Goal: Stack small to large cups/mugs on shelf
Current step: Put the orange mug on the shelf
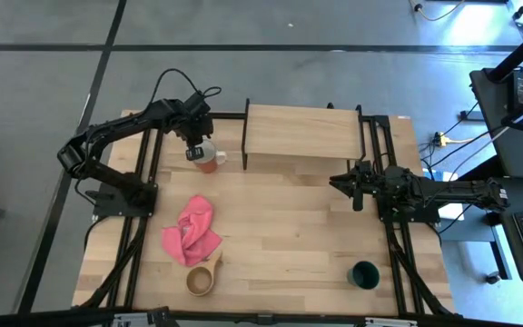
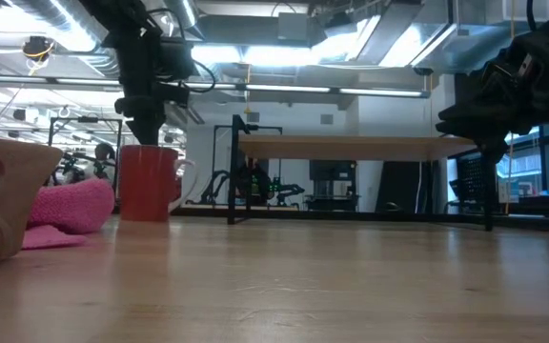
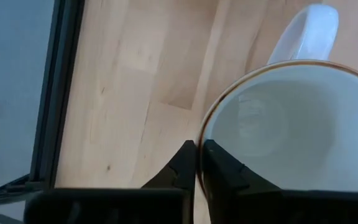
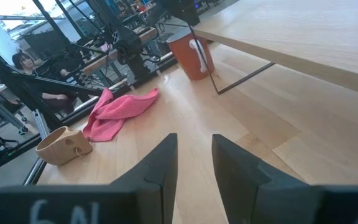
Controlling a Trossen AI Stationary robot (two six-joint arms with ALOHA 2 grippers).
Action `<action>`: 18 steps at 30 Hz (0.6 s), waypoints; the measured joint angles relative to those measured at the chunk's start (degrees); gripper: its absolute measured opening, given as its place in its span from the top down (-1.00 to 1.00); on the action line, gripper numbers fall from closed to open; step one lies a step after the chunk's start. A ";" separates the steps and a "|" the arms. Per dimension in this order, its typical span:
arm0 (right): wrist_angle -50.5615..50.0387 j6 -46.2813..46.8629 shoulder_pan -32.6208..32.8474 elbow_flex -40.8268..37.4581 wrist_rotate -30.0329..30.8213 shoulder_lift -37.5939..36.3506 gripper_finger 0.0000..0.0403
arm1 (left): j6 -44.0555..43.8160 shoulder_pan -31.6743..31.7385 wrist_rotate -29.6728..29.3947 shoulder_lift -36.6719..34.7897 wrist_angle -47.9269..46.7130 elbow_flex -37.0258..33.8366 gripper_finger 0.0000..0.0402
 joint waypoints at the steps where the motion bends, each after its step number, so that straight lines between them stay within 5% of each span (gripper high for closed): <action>1: 0.00 0.01 0.02 0.00 0.00 0.01 0.50 | -0.60 0.01 -0.09 0.00 0.01 -0.03 0.91; 13: 0.00 0.00 0.00 0.00 0.00 0.00 0.50 | -11.00 0.03 -2.50 -0.11 1.24 -0.10 0.53; 18: 0.00 0.02 0.01 0.00 0.00 0.00 0.50 | -22.47 0.03 -3.50 -1.51 0.71 -0.10 0.43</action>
